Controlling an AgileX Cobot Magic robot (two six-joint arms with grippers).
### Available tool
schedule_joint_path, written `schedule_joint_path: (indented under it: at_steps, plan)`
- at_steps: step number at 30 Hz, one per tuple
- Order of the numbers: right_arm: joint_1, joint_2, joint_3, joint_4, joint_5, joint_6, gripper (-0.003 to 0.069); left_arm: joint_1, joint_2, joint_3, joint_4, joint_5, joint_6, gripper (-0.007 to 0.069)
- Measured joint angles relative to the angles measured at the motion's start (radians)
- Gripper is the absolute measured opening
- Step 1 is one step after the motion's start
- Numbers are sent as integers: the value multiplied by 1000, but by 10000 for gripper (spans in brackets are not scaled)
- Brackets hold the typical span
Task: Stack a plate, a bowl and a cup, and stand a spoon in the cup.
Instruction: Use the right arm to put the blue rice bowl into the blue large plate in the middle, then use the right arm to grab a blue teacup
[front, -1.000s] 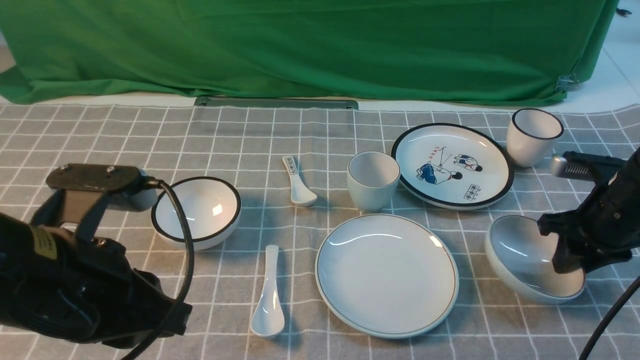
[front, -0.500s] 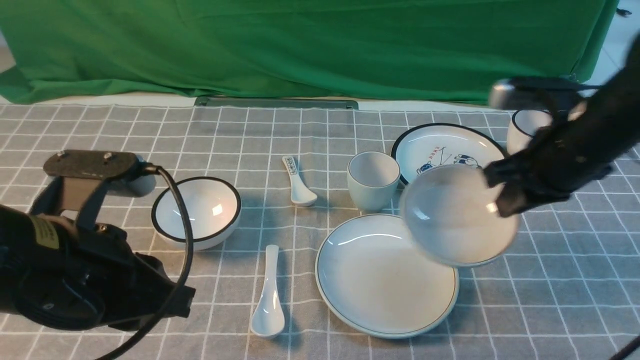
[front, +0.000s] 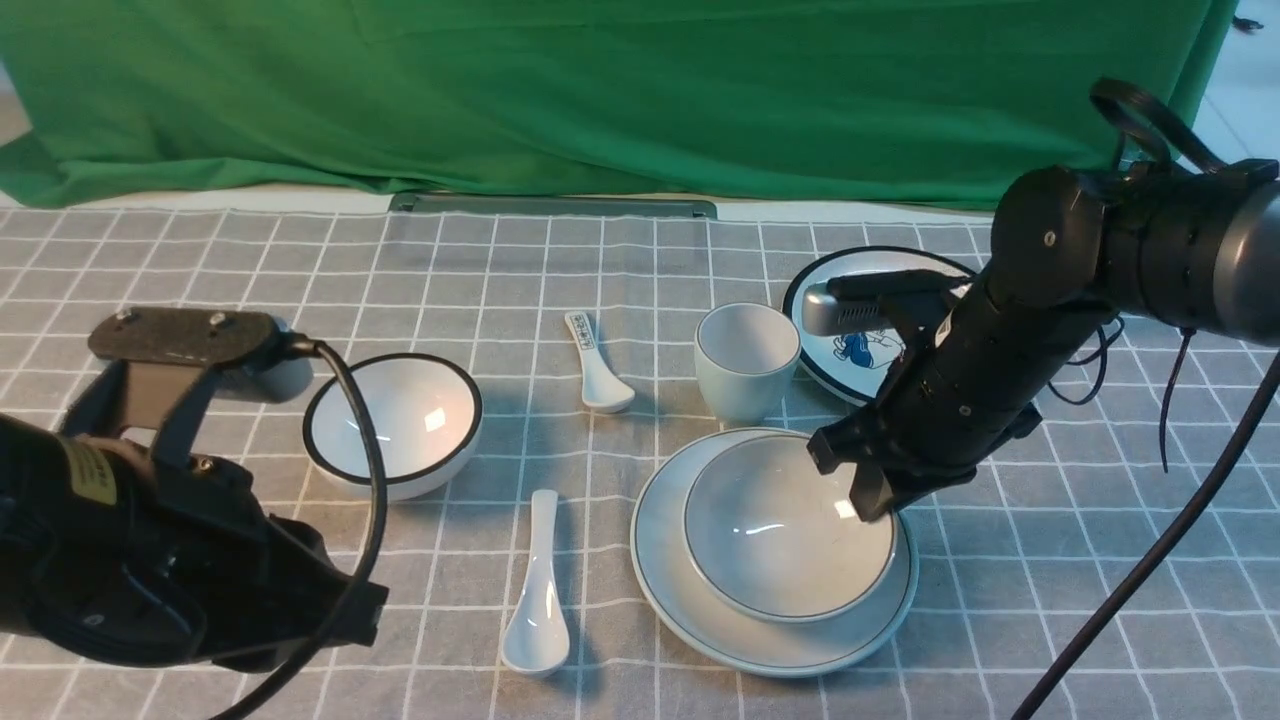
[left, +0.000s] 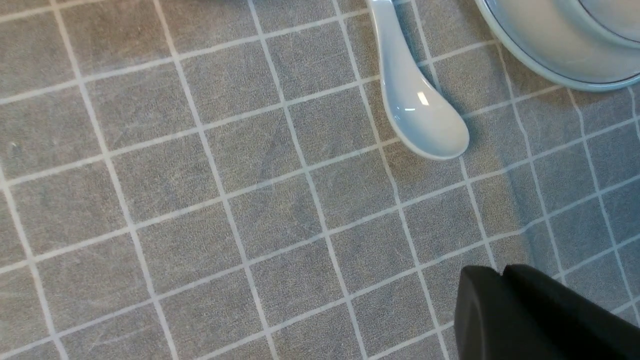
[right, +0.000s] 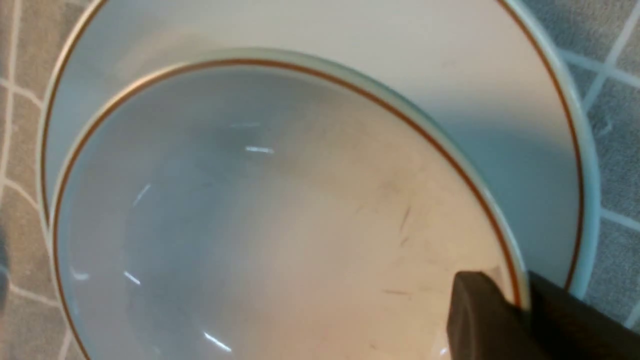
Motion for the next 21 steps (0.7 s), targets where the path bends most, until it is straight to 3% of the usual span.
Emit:
schedule_joint_path:
  at_steps: [6, 9, 12, 21]
  plan:
    - [0, 0, -22, 3, -10, 4, 404, 0, 0, 0, -1, 4, -3, 17]
    - [0, 0, -102, 0, 19, 4, 510, 0, 0, 0, -1, 16, -6, 17]
    - [-3, 0, -203, 0, 9, 17, 534, 0, 0, 0, -1, 30, -6, 17]
    - [-31, 183, -531, 2, 30, 41, 496, 0, 0, 0, 1, 48, -11, 17]
